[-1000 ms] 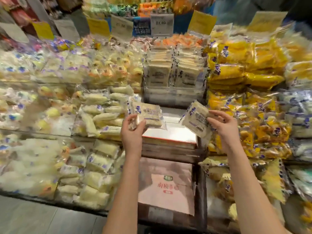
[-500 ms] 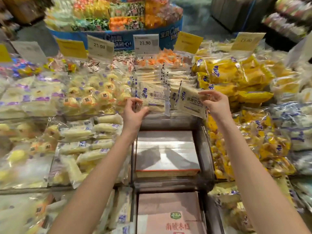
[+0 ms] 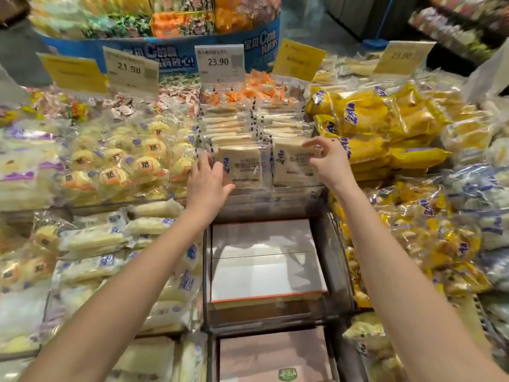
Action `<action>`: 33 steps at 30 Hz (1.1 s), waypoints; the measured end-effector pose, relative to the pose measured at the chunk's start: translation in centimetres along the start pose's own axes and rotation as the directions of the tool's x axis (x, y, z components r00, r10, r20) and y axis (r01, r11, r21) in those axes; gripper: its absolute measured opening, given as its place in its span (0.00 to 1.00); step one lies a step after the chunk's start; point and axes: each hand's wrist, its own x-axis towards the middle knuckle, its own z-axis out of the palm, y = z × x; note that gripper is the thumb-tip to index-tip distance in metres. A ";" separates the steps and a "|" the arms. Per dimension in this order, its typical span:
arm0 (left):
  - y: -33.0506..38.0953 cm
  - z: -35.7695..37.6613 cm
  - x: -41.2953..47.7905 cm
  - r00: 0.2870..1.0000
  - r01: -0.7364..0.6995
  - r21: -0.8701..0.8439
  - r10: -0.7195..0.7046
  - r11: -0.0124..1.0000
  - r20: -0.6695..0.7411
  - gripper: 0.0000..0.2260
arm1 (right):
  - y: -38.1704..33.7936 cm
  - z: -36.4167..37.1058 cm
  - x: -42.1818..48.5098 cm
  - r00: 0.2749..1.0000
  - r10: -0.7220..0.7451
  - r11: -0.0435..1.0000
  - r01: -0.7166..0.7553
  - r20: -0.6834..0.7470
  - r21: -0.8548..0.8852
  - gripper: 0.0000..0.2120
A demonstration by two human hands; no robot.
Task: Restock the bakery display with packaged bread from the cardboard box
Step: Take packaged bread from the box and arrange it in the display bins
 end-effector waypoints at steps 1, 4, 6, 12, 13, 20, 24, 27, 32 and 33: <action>0.1 -0.2 0.2 0.998 -0.050 0.105 0.052 0.993 -0.025 0.19 | 0.0 0.6 -0.4 1.000 0.004 1.000 -0.004 -0.003 -0.011 0.16; 0.2 -0.3 1.3 0.959 -0.255 0.289 0.279 0.923 -0.048 0.34 | 0.5 2.5 -1.3 0.998 -0.017 1.000 0.016 -0.052 -0.009 0.19; 0.0 -0.4 2.2 0.894 -0.444 0.380 0.431 0.811 0.125 0.44 | 0.6 3.4 -1.6 0.995 0.005 1.000 -0.007 -0.101 -0.017 0.23; 0.1 -1.8 3.5 0.807 -0.590 0.492 0.451 0.640 0.381 0.43 | 0.8 6.4 -2.8 0.983 0.045 0.998 -0.039 -0.175 0.040 0.40; 0.0 -1.7 3.7 0.804 -0.595 0.501 0.465 0.628 0.372 0.44 | 1.0 7.1 -3.0 0.987 0.050 0.998 -0.045 -0.155 0.036 0.42; -1.0 -0.9 2.1 0.881 -0.473 0.469 0.399 0.746 0.255 0.37 | 2.0 7.5 -1.6 1.000 0.002 0.999 -0.003 -0.016 -0.047 0.49; -1.8 -1.6 2.4 0.857 -0.514 0.377 0.450 0.770 0.251 0.34 | 2.3 6.5 -1.8 0.998 -0.026 0.995 0.031 0.058 -0.092 0.47; -1.9 -2.2 1.7 0.831 -0.555 0.378 0.480 0.741 0.281 0.35 | 1.8 5.9 -2.7 0.999 -0.003 0.996 0.007 0.048 -0.087 0.45; -1.3 -4.0 -0.6 0.847 -0.531 0.334 0.489 0.779 0.206 0.31 | 1.0 4.7 -5.8 0.998 0.067 0.997 -0.067 -0.021 -0.025 0.36; -1.2 -4.4 -1.1 0.856 -0.518 0.320 0.481 0.794 0.191 0.30 | 0.9 4.3 -6.6 0.996 0.083 0.996 -0.084 -0.033 -0.018 0.34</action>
